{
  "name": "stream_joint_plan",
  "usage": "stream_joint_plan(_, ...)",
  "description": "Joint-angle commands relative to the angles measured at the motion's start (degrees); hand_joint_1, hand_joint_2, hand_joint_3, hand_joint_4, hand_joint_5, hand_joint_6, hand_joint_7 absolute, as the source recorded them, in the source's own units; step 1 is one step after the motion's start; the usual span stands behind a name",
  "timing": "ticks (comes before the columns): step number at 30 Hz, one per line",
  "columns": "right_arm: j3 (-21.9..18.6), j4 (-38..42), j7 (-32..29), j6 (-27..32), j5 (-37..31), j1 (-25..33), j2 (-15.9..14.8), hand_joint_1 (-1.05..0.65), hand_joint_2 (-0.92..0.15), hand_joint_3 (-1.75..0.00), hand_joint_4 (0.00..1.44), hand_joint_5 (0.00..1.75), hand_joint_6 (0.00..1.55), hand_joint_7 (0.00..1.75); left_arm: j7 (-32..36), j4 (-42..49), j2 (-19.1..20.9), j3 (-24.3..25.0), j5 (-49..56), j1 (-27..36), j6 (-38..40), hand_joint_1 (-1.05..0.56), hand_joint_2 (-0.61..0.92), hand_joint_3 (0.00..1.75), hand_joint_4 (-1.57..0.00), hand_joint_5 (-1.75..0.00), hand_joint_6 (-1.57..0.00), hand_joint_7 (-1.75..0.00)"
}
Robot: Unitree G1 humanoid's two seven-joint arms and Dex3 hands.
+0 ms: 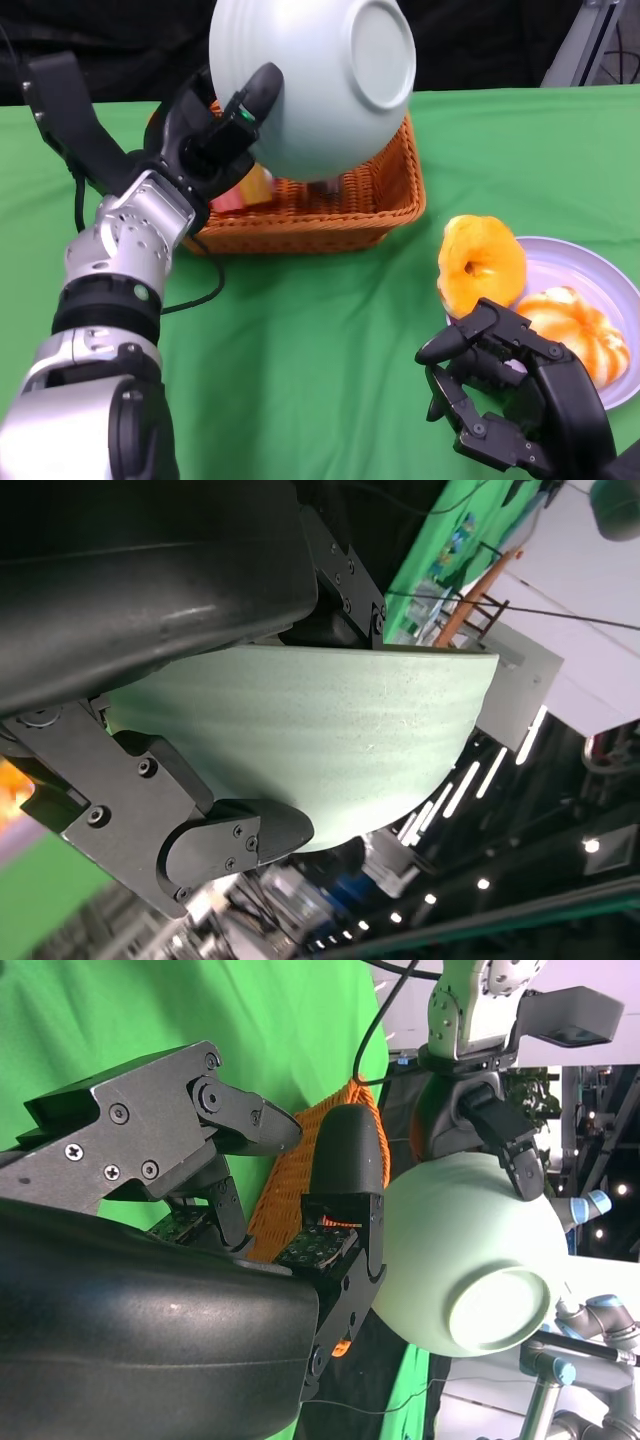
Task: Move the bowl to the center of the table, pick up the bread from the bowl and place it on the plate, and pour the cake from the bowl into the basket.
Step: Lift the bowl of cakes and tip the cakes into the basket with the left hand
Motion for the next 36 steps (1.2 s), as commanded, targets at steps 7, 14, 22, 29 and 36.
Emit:
stream_joint_plan(7, -0.34, -0.04, -0.47, -0.82, -0.10, 0.25, -0.57, -0.06, -0.72, -0.76, 0.73, 1.61, 0.62, 1.31, -0.65, 4.50, 1.07, 6.70, -6.20, -3.88, 8.98, -0.19, 0.75, 0.84, -0.79, -1.75, -0.69, -1.57)
stream_joint_plan(14, -0.60, 0.27, -0.19, -1.60, 0.09, 0.23, -0.83, -0.06, -0.72, -0.75, 0.73, 1.62, 0.61, 1.31, 2.82, 5.52, 1.20, 10.52, -9.35, -4.77, 14.43, -0.32, 0.91, 0.45, -0.82, -1.75, -0.74, -1.57)
stream_joint_plan(22, -0.68, 0.47, -0.32, -1.59, -0.02, 0.11, -0.91, -0.06, -0.72, -0.75, 0.73, 1.62, 0.61, 1.32, 1.27, 2.44, 1.07, 8.92, -8.22, -3.77, 14.32, -0.37, 0.92, 0.44, -0.80, -1.75, -0.67, -1.63)
stream_joint_plan(29, -0.40, 0.12, -0.45, -1.19, 0.10, 0.26, -0.66, -0.07, -0.73, -0.73, 0.72, 1.62, 0.61, 1.32, -1.52, -4.74, 1.92, 4.42, -6.08, -1.80, 13.40, -0.19, 0.64, 0.96, -0.79, -1.75, -0.66, -1.62)
stream_joint_plan(36, -0.40, 0.11, -0.39, -1.04, 0.15, 0.09, -0.76, -0.07, -0.73, -0.73, 0.72, 1.62, 0.61, 1.32, -6.79, -13.18, 4.32, -0.85, -3.17, 1.55, 10.82, -0.18, 0.75, 0.94, -0.75, -1.75, -0.68, -1.63)
